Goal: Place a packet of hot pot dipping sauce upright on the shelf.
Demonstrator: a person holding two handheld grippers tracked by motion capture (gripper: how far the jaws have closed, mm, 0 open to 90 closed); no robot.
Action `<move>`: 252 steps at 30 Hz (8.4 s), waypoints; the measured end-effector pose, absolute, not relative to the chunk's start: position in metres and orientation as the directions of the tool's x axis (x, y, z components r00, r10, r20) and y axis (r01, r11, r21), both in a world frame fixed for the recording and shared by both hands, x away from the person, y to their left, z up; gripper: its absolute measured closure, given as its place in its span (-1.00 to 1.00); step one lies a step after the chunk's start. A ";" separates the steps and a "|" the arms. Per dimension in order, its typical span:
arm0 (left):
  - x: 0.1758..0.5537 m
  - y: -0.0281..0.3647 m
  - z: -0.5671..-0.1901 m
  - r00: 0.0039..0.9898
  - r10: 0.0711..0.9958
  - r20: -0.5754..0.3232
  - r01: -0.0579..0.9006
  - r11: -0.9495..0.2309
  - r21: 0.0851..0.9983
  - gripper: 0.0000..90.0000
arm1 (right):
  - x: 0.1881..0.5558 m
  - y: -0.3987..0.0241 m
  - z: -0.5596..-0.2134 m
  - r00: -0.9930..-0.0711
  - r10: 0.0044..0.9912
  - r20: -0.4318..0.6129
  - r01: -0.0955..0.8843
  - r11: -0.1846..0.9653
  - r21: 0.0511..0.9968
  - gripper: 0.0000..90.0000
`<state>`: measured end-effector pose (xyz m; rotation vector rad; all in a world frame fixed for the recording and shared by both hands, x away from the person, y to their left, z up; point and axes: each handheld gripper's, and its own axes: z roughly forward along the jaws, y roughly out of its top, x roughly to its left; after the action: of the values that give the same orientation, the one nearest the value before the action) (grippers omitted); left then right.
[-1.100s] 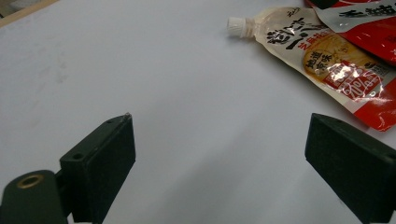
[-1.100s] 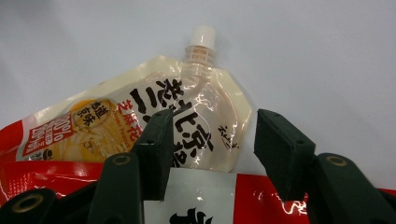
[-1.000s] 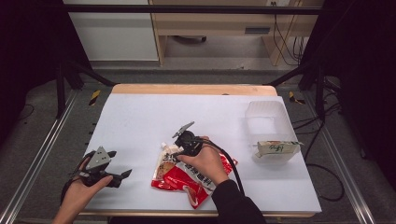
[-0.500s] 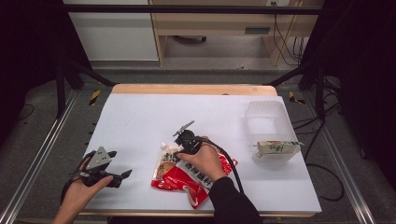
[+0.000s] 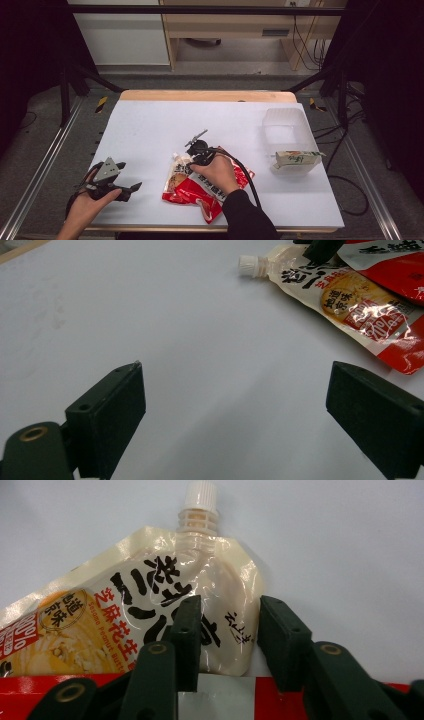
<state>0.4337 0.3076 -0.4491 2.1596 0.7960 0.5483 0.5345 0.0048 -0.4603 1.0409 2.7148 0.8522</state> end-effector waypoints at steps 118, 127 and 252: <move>0.496 0.238 -0.350 0.881 0.470 0.061 0.237 -0.548 0.803 0.59 | 0.498 0.004 -0.339 -0.900 0.422 -0.106 0.198 0.615 0.763 1.00; 0.494 0.229 -0.338 0.897 0.432 0.089 0.210 -0.596 0.775 0.61 | 0.498 -0.003 -0.338 -0.903 0.420 -0.094 0.208 0.617 0.759 1.00; 0.437 0.321 -0.443 0.615 0.788 0.018 0.399 -0.331 0.855 -0.81 | 0.534 -0.091 -0.268 -0.884 0.396 -0.247 0.229 0.829 0.511 0.97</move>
<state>0.4368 0.3208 -0.4431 1.9520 0.9398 0.5527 0.5338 -0.0913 -0.2682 0.4714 2.6659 0.6830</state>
